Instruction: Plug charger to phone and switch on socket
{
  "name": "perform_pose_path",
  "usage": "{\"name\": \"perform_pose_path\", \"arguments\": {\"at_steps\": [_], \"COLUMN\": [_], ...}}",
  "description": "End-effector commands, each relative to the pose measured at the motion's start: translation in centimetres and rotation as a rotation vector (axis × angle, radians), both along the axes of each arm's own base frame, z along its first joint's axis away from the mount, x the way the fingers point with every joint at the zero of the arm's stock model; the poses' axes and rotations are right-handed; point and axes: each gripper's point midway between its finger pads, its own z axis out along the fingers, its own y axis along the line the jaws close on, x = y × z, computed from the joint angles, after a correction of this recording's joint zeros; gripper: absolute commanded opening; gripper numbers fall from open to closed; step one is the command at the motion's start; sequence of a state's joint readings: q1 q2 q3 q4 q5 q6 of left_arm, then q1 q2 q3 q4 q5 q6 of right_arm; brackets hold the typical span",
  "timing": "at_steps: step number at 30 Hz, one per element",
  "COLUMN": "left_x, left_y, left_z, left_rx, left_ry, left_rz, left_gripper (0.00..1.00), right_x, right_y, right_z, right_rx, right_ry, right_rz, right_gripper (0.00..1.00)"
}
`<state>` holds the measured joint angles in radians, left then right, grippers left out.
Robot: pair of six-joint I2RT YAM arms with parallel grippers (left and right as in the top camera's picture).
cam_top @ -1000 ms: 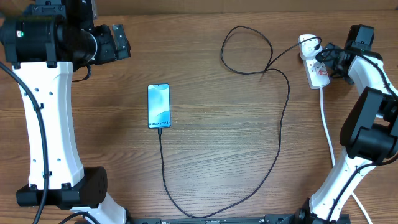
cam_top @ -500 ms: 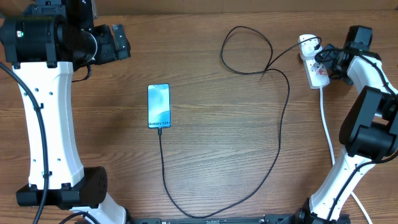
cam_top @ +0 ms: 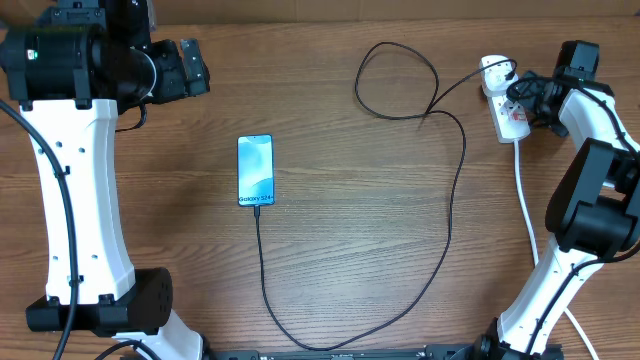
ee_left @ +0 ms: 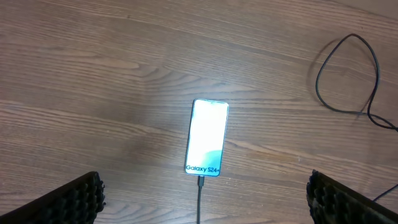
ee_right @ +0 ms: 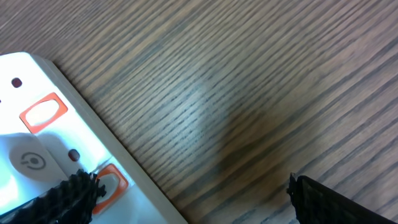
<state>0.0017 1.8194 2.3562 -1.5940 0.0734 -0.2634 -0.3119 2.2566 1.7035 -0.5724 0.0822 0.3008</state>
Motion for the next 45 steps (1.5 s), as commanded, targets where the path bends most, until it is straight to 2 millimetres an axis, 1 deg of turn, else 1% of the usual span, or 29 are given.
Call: {"name": "perform_pose_path", "arguments": {"at_steps": [1, 7, 13, 15, 17, 19, 20, 22, 24, 27, 30, 33, 35, 39, 42, 45], "left_x": [-0.4, -0.4, -0.4, -0.4, -0.4, -0.4, -0.4, -0.4, -0.4, -0.4, -0.4, -0.4, -0.4, -0.4, -0.4, -0.4], "left_y": [0.1, 0.1, 0.1, 0.1, 0.1, 0.1, 0.1, 0.1, 0.1, 0.1, 0.1, 0.1, 0.1, 0.1, 0.1, 0.1], "left_z": [1.0, 1.0, 1.0, 1.0, 1.0, 1.0, 1.0, 1.0, 1.0, 1.0, 1.0, 1.0, 1.0, 1.0, 1.0, 1.0], "left_rx": [0.006, 0.006, 0.006, 0.006, 0.006, 0.006, 0.006, 0.006, 0.006, 0.006, 0.006, 0.006, 0.006, 0.005, 0.006, 0.006], "left_ry": [-0.028, -0.028, -0.028, -0.028, -0.028, -0.028, -0.028, -0.028, -0.028, -0.028, -0.028, -0.028, -0.028, -0.028, -0.028, -0.028], "left_rz": [0.009, 0.009, 0.009, 0.009, 0.009, 0.009, 0.008, 0.009, 0.009, 0.009, 0.009, 0.009, 0.009, 0.009, 0.009, 0.009], "left_gripper": [0.99, 1.00, 1.00, 1.00, 1.00, 0.99, 1.00, 1.00, 1.00, 1.00, 0.99, 0.99, 0.99, 1.00, 1.00, 1.00], "right_x": [0.0, -0.3, -0.8, -1.0, -1.0, -0.8, -0.7, -0.5, -0.6, -1.1, -2.1, -3.7, -5.1, -8.3, -10.6, -12.9], "right_y": [3.2, 4.0, 4.2, 4.2, 4.0, 3.7, 3.5, 3.3, 3.2, 3.3, 3.6, 4.2, 4.6, 5.6, 7.2, 9.6], "right_z": [-2.3, -2.5, -2.6, -2.2, -1.1, 0.6, 2.0, 4.0, 6.8, 10.6, 14.5, 18.3, 20.5, 24.0, 26.6, 29.1], "right_rx": [0.070, 0.076, 0.083, 0.085, 0.083, 0.077, 0.072, 0.063, 0.045, 0.032, 0.017, 0.007, 0.001, 0.003, 0.030, 0.072], "right_ry": [0.048, 0.069, 0.093, 0.101, 0.093, 0.074, 0.057, 0.030, -0.003, -0.047, -0.092, -0.134, -0.151, -0.169, -0.198, -0.240], "right_rz": [0.078, 0.090, 0.090, 0.090, 0.086, 0.082, 0.079, 0.077, 0.074, 0.075, 0.077, 0.080, 0.081, 0.088, 0.123, 0.219], "right_gripper": [1.00, 1.00, 1.00, 1.00, 1.00, 1.00, 1.00, 1.00, 1.00, 1.00, 1.00, 1.00, 1.00, 1.00, 1.00, 1.00]}}
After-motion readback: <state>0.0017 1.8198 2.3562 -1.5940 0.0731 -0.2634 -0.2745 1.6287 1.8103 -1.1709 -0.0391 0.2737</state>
